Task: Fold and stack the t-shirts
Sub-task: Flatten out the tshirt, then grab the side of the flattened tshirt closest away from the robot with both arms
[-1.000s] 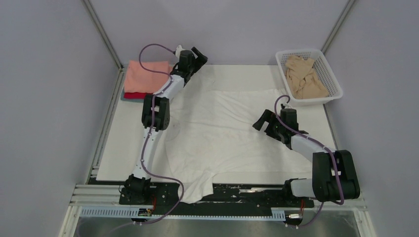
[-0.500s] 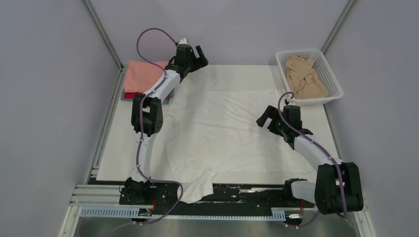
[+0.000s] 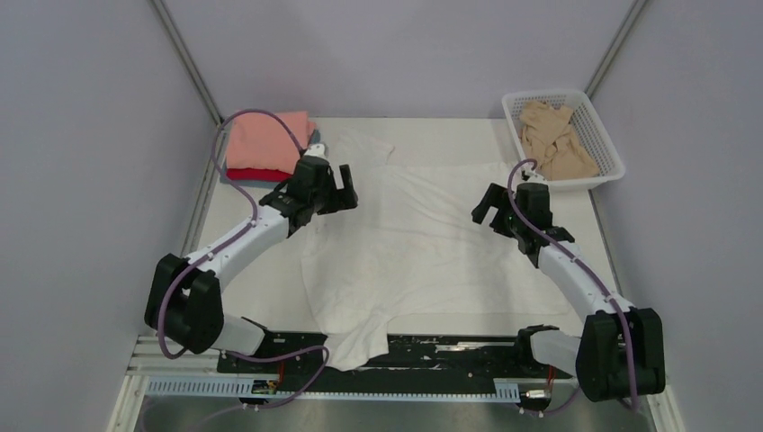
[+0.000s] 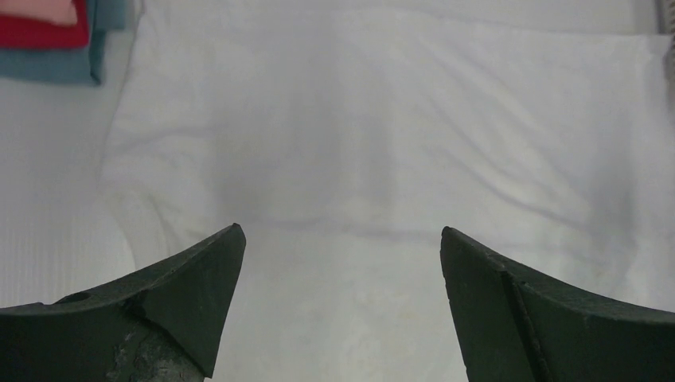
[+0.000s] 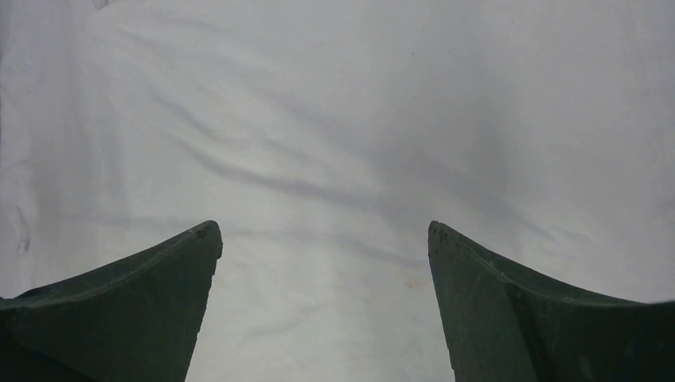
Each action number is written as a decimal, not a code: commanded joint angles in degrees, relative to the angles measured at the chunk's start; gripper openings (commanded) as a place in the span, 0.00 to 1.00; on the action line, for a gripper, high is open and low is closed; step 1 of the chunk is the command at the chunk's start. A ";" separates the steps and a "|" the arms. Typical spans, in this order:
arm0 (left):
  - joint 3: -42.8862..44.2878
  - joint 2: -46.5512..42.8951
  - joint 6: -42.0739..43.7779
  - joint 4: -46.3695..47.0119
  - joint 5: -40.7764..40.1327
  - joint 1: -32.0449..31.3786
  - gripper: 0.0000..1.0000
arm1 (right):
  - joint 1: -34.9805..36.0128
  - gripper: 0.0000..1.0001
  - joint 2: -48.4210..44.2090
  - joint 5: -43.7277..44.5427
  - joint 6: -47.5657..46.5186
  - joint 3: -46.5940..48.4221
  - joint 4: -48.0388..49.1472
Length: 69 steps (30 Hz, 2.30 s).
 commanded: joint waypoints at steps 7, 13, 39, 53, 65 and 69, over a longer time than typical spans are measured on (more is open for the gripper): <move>-9.08 7.02 -4.04 4.54 2.97 0.28 1.00 | 3.16 1.00 16.26 5.57 -0.56 8.98 -0.18; -3.50 17.38 -3.60 1.74 0.75 1.80 1.00 | 3.09 1.00 22.98 8.13 -0.43 10.76 -0.50; 26.59 35.40 5.70 -4.96 8.90 11.47 1.00 | 1.62 1.00 31.02 8.70 -1.08 27.40 -5.27; -6.29 -6.45 -1.24 -5.94 -3.64 -11.54 1.00 | 1.08 1.00 -6.99 17.60 7.90 2.34 -5.65; -25.35 -22.80 -20.24 -26.76 -6.49 -33.61 0.93 | 0.86 1.00 -9.68 14.48 5.80 -0.03 -5.66; -30.03 -23.81 -24.72 -25.46 -2.30 -36.03 0.80 | 0.84 1.00 -8.69 14.84 5.62 -0.11 -5.63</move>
